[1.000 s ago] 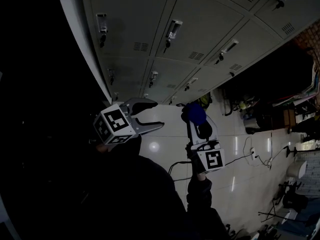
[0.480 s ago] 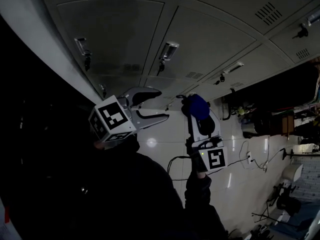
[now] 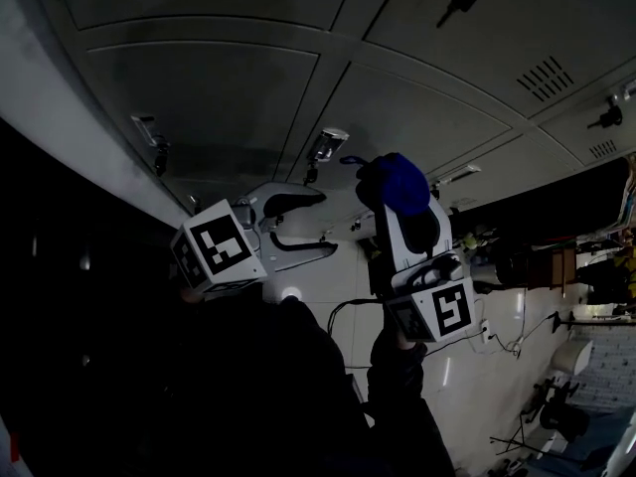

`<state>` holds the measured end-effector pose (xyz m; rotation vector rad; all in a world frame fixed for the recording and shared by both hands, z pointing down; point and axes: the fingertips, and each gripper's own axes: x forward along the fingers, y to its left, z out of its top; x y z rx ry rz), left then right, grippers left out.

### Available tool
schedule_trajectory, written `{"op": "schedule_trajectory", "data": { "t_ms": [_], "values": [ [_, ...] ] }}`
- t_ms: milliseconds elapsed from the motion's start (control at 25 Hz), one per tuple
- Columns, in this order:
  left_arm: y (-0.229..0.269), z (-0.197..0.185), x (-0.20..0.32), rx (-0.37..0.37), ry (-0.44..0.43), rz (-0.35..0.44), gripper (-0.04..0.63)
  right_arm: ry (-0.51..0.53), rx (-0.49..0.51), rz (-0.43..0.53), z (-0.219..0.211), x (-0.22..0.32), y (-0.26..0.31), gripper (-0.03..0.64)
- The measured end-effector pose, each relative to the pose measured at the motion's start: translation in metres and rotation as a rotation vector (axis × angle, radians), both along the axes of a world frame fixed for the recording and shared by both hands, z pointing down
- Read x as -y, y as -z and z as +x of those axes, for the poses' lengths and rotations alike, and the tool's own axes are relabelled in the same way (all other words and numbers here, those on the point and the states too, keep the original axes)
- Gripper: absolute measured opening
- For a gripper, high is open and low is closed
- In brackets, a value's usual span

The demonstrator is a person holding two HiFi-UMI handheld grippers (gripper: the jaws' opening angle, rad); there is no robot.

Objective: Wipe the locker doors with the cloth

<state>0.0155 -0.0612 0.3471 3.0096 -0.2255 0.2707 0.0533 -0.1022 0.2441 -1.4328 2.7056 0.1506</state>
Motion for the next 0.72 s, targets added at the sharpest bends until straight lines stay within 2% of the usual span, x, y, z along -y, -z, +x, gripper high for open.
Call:
{"op": "schedule_trajectory", "data": {
  "t_ms": [240,440,720],
  "values": [
    [0.01,0.0,0.007,-0.017,0.044,-0.008,0.264,0.098,-0.032,0.019,-0.031,0.036,0.036,0.123],
    [0.009,-0.005,0.012,-0.047,0.071,-0.007,0.264,0.149,-0.031,-0.011,-0.058,0.056,0.05,0.121],
    [0.009,-0.012,0.015,-0.074,0.098,-0.022,0.263,0.156,-0.02,-0.043,-0.053,0.073,0.05,0.123]
  ]
}}
